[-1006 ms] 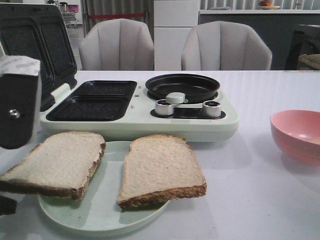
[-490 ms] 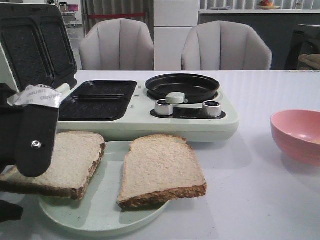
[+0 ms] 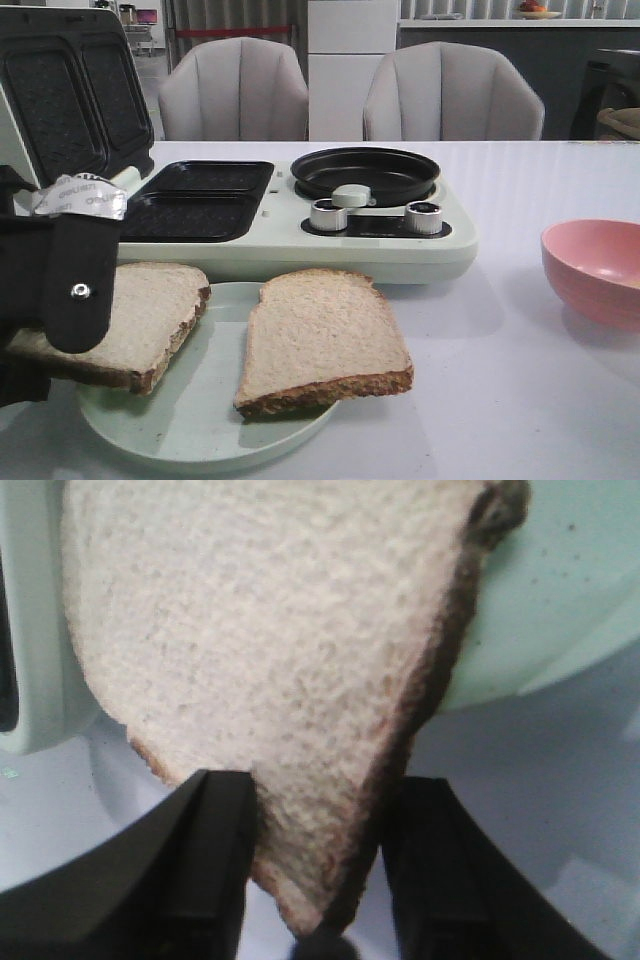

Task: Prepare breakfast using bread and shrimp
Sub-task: 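Grasp the bread slice nearest the left gripper by its edge, then lift the bread slice and lower it into the far press compartment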

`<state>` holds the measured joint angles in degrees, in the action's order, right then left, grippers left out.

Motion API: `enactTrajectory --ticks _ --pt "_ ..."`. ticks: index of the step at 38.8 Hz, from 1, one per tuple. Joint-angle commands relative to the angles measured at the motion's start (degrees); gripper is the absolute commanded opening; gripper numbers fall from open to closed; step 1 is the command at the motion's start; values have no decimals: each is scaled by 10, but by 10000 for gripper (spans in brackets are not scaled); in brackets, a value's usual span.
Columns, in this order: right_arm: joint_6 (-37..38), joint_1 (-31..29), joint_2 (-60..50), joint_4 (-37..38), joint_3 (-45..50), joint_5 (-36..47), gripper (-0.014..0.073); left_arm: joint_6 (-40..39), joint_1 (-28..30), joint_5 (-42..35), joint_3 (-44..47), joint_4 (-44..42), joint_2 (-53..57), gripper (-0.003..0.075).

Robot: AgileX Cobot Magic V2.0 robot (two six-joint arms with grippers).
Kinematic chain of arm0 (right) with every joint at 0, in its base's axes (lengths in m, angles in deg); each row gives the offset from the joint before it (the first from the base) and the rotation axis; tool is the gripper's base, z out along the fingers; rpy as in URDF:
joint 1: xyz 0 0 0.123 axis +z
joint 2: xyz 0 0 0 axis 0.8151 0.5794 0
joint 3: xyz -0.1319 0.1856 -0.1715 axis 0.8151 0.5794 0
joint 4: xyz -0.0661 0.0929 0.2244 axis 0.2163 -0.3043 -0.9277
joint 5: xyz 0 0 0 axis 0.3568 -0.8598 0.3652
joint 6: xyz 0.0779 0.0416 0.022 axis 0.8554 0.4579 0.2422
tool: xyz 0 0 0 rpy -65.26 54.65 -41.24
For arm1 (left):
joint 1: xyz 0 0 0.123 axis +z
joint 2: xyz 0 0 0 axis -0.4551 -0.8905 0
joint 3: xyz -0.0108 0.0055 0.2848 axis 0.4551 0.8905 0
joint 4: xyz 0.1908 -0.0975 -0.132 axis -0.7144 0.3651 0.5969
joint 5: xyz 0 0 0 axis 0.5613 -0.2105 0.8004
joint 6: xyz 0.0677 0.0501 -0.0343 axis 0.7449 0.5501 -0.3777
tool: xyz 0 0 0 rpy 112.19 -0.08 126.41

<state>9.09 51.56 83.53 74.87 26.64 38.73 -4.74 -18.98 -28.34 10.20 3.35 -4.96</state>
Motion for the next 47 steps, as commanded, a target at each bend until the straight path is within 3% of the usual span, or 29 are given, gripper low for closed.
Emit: enactTrajectory --ticks 1,20,32,47 --pt "-4 -2 4 2 -20 41 505 -11 -4 27 -14 -17 14 290" --pt "-4 -2 4 2 -20 41 505 -11 -4 7 -14 -17 14 102" --pt "-4 -2 4 2 -20 41 505 -14 -30 28 -14 -5 35 99" --pt "-4 -2 4 2 -20 41 505 -14 -94 123 -14 -23 169 99"
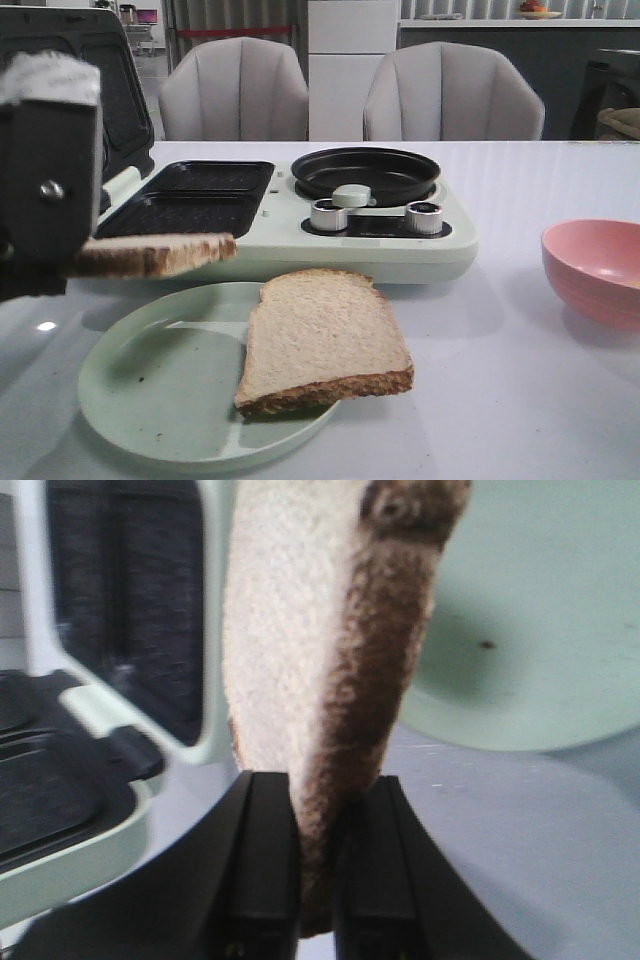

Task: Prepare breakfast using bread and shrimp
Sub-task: 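Lift the bread slice and lower it into the far press compartment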

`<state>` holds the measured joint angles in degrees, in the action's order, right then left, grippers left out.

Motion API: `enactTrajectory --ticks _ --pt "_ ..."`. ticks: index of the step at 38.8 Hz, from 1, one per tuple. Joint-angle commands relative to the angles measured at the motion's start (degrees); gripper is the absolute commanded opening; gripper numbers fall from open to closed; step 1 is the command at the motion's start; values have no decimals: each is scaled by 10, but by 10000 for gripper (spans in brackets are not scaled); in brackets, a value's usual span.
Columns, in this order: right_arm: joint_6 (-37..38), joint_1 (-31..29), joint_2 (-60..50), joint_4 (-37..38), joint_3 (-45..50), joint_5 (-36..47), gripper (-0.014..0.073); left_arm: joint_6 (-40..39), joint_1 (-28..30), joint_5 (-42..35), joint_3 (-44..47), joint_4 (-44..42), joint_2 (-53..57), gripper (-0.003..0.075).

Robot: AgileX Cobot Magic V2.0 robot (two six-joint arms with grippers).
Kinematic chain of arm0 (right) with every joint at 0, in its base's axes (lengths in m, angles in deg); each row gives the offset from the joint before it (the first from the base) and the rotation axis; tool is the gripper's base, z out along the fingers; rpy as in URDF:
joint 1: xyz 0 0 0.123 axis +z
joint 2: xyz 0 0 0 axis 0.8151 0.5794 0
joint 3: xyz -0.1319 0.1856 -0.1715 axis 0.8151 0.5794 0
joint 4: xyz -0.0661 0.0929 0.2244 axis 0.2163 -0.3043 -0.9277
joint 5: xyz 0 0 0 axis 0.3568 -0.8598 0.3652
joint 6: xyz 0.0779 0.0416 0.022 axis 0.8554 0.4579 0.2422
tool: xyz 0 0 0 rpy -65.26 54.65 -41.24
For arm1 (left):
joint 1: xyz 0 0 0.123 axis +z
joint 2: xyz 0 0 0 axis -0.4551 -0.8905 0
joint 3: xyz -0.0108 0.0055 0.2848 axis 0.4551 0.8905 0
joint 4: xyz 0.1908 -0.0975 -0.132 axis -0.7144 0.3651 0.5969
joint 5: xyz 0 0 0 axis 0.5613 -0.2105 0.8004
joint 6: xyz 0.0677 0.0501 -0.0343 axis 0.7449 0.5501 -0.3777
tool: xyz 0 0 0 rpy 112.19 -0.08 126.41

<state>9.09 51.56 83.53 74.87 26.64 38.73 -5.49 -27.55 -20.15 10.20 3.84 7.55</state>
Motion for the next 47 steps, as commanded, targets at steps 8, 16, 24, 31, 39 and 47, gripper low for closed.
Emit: enactTrajectory --ticks 8,16,24,31,39,47 --pt "-4 -2 4 2 -20 41 505 -7 -11 41 -14 -96 112 99" --pt "-4 -2 4 2 -20 41 505 -7 19 42 -42 -121 103 99" --pt "-4 -2 4 2 -20 41 505 -7 81 16 -110 -126 30 99" --pt "-4 -2 4 2 -20 41 505 -7 124 -27 -185 -126 -55 99" --pt "-4 -2 4 2 -20 41 505 -7 165 -30 -286 -126 -166 99" --pt "-4 -2 4 2 -20 41 505 -7 212 -52 -388 -126 -262 99"
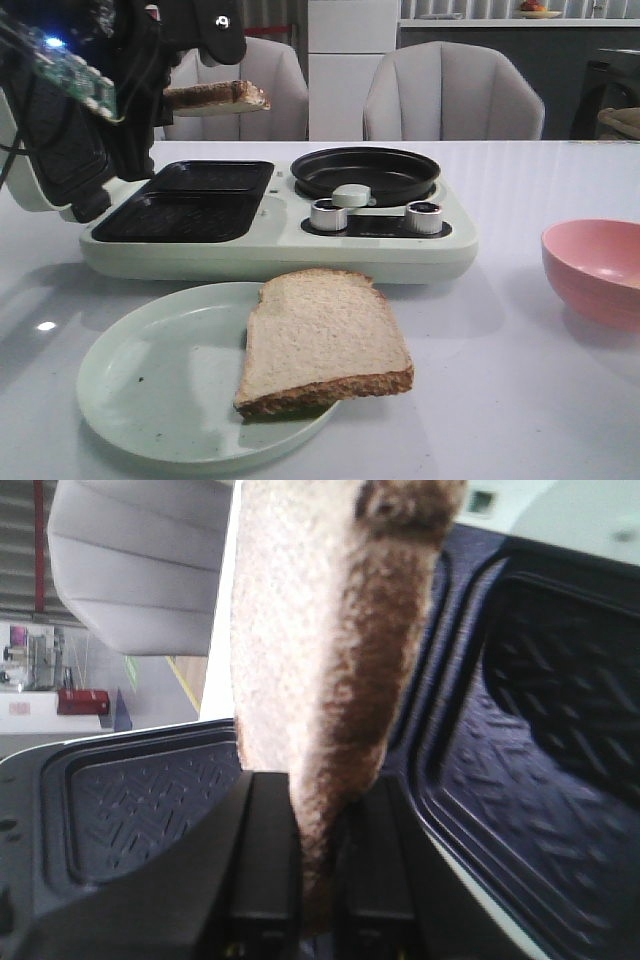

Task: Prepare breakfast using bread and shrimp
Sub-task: 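Lift the bread slice and lower it into the far press compartment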

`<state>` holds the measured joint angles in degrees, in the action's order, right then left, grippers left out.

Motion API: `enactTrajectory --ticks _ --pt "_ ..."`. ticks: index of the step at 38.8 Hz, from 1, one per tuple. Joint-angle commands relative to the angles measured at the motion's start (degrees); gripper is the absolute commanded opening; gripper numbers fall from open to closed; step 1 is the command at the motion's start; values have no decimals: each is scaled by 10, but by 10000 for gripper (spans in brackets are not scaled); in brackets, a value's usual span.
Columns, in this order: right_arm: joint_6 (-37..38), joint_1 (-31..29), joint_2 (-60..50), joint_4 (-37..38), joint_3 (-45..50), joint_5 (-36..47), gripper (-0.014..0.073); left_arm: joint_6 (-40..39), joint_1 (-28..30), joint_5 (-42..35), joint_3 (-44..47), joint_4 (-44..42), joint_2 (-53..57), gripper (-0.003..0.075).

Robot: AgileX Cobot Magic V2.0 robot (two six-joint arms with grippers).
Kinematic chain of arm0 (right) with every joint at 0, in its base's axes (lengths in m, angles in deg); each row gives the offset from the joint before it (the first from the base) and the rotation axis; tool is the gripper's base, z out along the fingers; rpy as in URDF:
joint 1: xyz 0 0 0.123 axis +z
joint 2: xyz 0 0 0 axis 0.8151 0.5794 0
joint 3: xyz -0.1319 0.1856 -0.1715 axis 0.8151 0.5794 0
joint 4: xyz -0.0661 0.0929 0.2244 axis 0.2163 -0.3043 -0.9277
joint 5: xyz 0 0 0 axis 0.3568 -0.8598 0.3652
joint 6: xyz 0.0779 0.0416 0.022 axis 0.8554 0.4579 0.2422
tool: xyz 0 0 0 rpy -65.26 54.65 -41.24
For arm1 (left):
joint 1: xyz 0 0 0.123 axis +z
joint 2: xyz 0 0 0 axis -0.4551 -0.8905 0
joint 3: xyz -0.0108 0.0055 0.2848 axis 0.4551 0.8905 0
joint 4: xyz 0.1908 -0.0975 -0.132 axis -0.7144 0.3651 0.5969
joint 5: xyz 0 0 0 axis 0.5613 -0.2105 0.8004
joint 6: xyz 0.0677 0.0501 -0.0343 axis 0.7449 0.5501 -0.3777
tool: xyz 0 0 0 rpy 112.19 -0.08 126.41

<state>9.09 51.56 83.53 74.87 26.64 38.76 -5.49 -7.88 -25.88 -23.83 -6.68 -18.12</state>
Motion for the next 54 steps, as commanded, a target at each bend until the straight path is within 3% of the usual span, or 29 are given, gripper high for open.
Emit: enactTrajectory --ticks 1,17,31,36,45,48,54 --pt "-4 -2 4 2 -20 40 505 -7 23 -3 -62 -21 -15 99" --pt "-4 -2 4 2 -20 40 505 -7 81 -64 -207 -21 -149 99" --pt "-4 -2 4 2 -20 40 505 -7 99 -68 -238 -21 -192 106" --pt "-4 -2 4 2 -20 40 505 -7 99 -68 -238 -21 -194 185" --pt "-4 -2 4 2 -20 40 505 -7 99 -68 -238 -21 -194 452" --pt "-4 -2 4 2 -20 40 505 -7 99 -68 -238 -21 -194 486" --pt "-4 -2 4 2 -20 40 505 -7 99 -68 -238 -21 -194 468"
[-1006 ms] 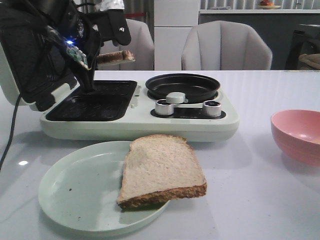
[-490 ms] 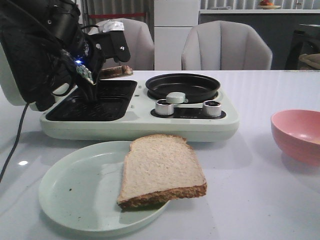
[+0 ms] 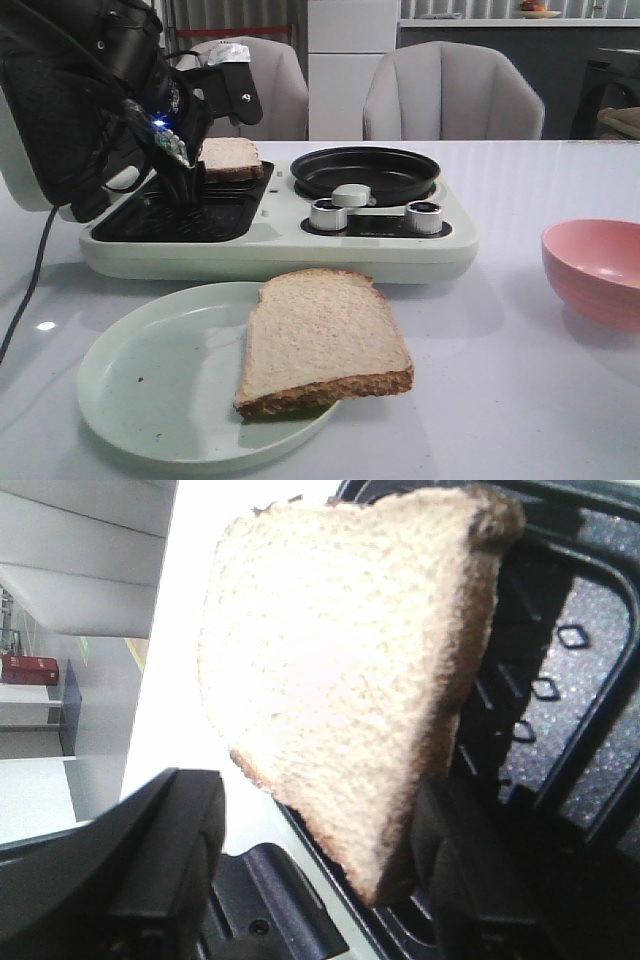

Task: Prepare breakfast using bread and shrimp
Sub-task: 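Lift the bread slice and lower it into the far press compartment, then open the left gripper and withdraw it from the press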

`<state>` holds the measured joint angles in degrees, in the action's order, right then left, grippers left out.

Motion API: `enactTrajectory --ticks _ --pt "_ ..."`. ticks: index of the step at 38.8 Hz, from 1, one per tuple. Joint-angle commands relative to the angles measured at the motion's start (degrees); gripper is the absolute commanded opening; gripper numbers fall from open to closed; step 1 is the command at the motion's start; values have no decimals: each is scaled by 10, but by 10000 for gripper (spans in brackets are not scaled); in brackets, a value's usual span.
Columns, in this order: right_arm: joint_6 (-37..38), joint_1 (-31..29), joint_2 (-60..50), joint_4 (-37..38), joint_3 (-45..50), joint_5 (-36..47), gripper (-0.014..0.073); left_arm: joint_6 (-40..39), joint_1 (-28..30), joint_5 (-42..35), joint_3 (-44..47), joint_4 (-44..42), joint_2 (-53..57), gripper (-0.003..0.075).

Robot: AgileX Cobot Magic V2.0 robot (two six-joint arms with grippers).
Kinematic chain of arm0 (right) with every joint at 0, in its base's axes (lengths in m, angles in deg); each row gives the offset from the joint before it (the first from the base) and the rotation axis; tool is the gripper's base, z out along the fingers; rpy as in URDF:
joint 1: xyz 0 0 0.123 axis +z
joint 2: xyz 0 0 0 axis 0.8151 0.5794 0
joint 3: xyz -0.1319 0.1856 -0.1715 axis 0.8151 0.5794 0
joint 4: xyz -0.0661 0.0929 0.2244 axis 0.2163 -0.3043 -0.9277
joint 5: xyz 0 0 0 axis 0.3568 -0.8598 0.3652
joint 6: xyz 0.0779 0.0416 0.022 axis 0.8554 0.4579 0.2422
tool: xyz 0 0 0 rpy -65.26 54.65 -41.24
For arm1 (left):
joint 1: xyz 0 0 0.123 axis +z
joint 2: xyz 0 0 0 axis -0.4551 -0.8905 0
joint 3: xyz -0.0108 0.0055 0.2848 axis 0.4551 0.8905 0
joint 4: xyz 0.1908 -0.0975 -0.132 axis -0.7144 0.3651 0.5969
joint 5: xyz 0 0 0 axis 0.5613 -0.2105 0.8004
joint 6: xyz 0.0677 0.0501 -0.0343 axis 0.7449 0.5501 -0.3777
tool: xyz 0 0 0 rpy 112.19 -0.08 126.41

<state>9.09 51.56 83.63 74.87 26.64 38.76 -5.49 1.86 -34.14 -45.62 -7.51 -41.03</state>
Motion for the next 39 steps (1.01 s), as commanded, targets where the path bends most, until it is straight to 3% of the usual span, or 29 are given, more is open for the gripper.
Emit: enactTrajectory --ticks 1,18,29,34,39 --pt "-4 -2 3 2 -20 40 505 -7 1 15 -20 -13 35 464" --pt "-4 -2 3 2 -20 40 505 -21 -14 23 62 -13 131 377" --pt "-4 -2 3 2 -20 40 505 -21 -86 209 116 -2 200 362" --pt "-4 -2 3 2 -20 40 505 14 -134 290 119 79 232 362" --pt "-4 -2 3 2 -20 40 505 104 -166 307 119 267 283 362"
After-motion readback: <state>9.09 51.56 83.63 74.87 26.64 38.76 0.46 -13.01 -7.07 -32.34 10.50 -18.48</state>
